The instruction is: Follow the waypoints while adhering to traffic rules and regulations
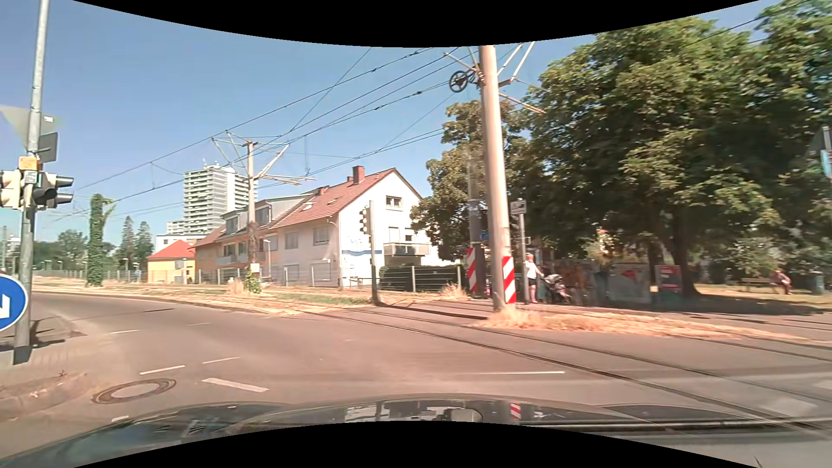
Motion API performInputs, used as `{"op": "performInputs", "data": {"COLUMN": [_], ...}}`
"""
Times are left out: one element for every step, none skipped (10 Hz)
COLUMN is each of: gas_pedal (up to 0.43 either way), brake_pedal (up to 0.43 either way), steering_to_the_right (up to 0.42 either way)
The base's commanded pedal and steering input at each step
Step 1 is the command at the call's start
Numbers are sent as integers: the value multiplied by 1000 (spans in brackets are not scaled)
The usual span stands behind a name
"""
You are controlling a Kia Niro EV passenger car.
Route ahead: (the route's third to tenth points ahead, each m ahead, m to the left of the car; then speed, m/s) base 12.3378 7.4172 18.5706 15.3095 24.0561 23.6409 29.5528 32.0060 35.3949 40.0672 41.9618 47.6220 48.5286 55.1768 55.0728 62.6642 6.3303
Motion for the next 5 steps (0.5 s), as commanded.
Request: {"op": "performInputs", "data": {"gas_pedal": [169,169,169,177,197], "brake_pedal": [0,0,0,0,0], "steering_to_the_right": [-384,-383,-382,-378,-372]}}
